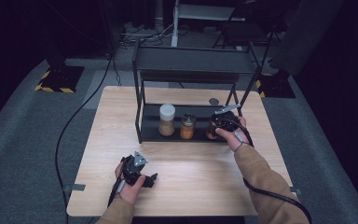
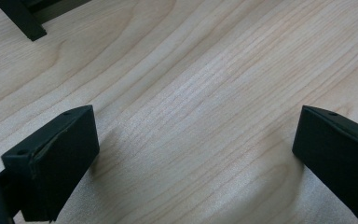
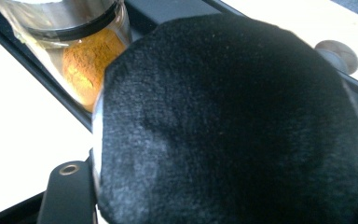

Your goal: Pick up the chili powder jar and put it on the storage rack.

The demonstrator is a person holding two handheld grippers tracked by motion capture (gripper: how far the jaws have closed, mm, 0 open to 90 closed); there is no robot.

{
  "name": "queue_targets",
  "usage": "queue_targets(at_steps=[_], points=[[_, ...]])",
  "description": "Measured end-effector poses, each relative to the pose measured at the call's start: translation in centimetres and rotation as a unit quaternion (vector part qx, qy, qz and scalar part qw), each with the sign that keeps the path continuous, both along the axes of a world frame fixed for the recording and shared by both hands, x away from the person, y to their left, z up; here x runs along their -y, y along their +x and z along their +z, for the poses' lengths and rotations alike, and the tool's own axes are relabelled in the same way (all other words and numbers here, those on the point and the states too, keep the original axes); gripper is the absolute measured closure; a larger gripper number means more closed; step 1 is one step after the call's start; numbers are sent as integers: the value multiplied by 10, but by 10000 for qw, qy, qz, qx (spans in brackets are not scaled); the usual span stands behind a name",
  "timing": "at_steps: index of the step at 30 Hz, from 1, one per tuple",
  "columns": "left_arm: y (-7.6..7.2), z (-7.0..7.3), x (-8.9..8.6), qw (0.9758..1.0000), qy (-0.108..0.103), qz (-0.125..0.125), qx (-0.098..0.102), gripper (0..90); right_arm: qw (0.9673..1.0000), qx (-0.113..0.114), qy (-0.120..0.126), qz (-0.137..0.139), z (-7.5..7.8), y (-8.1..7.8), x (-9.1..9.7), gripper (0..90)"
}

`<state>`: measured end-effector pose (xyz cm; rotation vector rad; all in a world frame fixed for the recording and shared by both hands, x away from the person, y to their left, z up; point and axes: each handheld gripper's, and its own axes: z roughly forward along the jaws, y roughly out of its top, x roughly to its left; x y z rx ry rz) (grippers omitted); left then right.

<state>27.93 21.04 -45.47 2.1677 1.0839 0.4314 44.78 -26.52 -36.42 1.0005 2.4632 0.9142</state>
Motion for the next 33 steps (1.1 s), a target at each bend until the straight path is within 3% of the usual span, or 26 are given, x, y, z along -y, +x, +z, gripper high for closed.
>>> queue_targets(at_steps=[13, 30, 33], points=[[0, 0, 0, 10000, -5, -5, -3, 0, 9999, -104, -26, 19, -6, 13, -17, 314], [0, 0, 0, 10000, -3, -9, -1, 0, 9996, -263, -23, 43, -12, 22, -24, 313], [0, 0, 0, 10000, -4, -8, -1, 0, 9997, -202, 119, 3, -11, 20, -21, 220]])
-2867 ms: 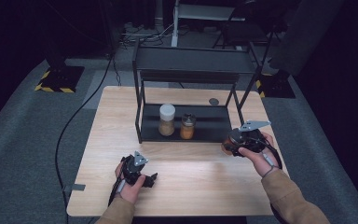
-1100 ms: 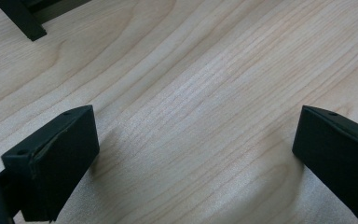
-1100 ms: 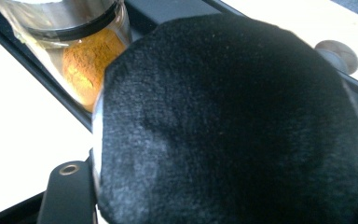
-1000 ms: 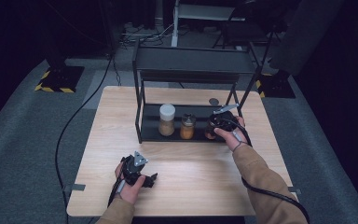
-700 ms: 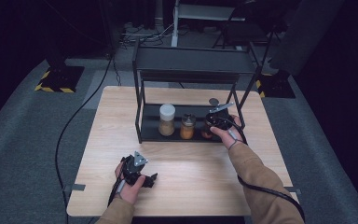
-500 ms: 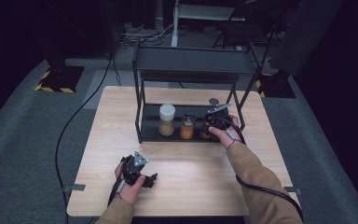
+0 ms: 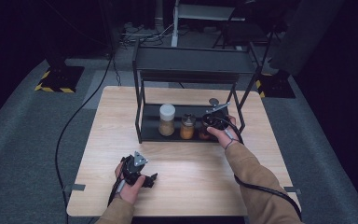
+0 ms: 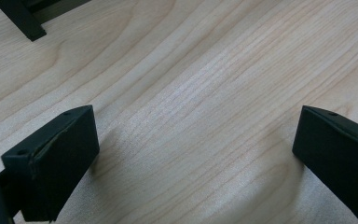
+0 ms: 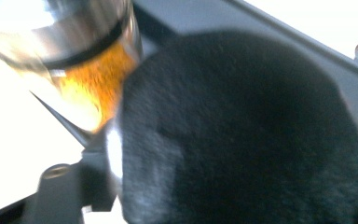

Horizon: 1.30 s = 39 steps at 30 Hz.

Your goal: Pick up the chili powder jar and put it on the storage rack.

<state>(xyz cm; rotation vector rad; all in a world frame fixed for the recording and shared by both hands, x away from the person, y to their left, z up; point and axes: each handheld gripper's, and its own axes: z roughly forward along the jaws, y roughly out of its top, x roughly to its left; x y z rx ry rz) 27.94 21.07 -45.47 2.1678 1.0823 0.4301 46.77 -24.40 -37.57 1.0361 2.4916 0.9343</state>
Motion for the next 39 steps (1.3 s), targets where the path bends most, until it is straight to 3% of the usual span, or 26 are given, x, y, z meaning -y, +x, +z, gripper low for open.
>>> queue_targets(at_steps=[3, 16, 30, 39], points=[[0, 0, 0, 10000, -1, 0, 0, 0, 10000, 72, 30, -20, 6, -3, 0, 183], [0, 0, 0, 10000, 0, -11, 3, 0, 9994, 324, -23, 156, 37, -23, 4, 173], [2, 0, 0, 10000, 13, -33, 11, 0, 9977, 633, 123, 188, 63, -57, 31, 160], [2, 0, 0, 10000, 14, -37, 11, 0, 9963, 631, 493, 318, 67, -80, 52, 150]])
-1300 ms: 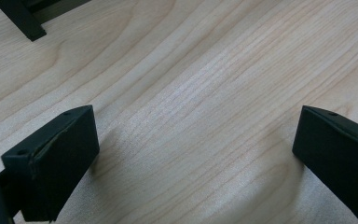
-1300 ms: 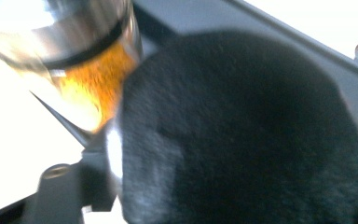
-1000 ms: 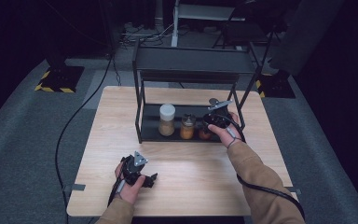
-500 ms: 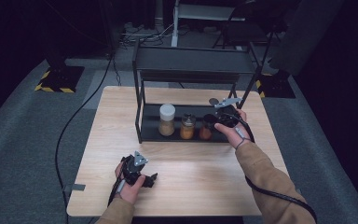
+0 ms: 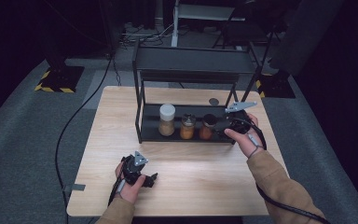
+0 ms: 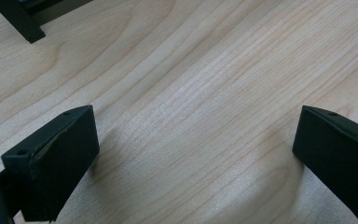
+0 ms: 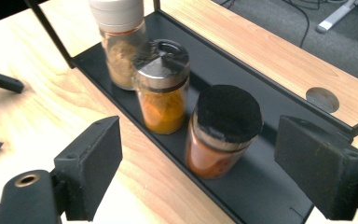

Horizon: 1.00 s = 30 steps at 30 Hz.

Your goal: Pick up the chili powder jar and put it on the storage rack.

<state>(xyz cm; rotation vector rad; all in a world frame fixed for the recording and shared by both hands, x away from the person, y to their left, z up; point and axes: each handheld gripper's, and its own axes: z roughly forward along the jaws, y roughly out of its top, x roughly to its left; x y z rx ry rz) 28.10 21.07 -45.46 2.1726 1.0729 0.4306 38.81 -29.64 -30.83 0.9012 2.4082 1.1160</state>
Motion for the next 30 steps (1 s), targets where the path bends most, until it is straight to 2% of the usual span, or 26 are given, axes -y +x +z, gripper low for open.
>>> queue_targets(at_steps=[5, 14, 20, 30], points=[[0, 0, 0, 10000, 3, 8, 1, 0, 10000, 5, 50, 10, -2, -15, 12, 144], [0, 0, 1, 10000, 1, 16, 1, 0, 9999, -75, 94, -74, -16, -35, 31, 130], [0, 0, 1, 10000, 1, 21, 2, 0, 9999, -23, 118, -88, -24, -45, 39, 123], [-1, 0, 1, 10000, -1, 31, -3, 0, 9999, -85, 99, -70, -41, -59, 44, 117]])
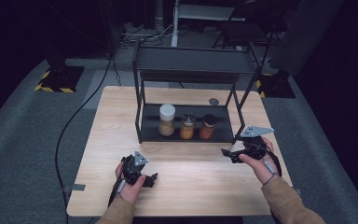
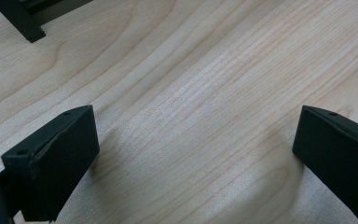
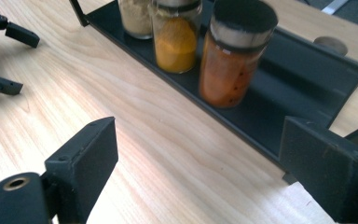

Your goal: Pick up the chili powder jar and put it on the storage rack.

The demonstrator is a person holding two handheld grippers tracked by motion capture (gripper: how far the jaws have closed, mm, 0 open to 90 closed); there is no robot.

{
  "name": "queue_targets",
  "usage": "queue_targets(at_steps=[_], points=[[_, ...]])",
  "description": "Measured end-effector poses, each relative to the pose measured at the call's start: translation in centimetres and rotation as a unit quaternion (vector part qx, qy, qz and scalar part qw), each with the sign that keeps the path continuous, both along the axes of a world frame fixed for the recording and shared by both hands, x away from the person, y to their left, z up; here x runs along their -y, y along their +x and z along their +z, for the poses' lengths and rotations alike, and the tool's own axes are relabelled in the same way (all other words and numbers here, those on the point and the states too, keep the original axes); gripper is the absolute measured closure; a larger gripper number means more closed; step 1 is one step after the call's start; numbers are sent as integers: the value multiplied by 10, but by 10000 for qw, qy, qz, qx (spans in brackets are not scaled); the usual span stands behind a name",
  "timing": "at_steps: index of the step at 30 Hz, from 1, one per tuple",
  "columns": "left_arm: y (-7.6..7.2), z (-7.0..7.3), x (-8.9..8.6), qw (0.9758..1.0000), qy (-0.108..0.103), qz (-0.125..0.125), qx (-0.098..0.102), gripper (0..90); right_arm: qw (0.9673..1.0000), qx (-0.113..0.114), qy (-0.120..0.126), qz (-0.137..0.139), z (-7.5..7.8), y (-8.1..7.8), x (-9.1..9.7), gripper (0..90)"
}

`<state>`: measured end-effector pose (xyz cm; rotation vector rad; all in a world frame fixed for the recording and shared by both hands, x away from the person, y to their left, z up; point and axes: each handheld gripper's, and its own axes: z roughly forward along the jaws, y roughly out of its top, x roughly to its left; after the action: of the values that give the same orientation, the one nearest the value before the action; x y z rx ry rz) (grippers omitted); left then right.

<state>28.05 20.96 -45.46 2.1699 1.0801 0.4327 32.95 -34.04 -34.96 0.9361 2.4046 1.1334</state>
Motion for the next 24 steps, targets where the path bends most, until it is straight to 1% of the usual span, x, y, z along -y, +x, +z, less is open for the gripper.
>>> queue_targets(at_steps=[7, 9, 11, 17, 20, 23, 24], points=[[0, 0, 1, 10000, -1, 21, 0, 0, 9999, -158, 43, -34, -14, -3, 1, 116], [0, 0, 1, 10000, 1, 22, -2, 0, 9998, -187, 23, -29, -18, -3, 1, 116], [0, 0, 1, 10000, -5, 27, -3, 0, 9998, -214, -30, -36, -23, -4, -1, 115], [0, 0, 2, 10000, 2, 19, -4, 0, 9993, -122, -351, -13, -34, -10, -10, 99], [0, 0, 2, 10000, -10, 26, -1, 0, 9991, -129, -393, 21, -41, -11, -11, 99], [0, 0, 2, 10000, -9, 23, 3, 0, 9992, -130, -387, -14, -47, -12, -13, 99], [0, 0, 2, 10000, -8, 22, 3, 0, 9992, -162, -372, -16, -49, -12, -12, 99]])
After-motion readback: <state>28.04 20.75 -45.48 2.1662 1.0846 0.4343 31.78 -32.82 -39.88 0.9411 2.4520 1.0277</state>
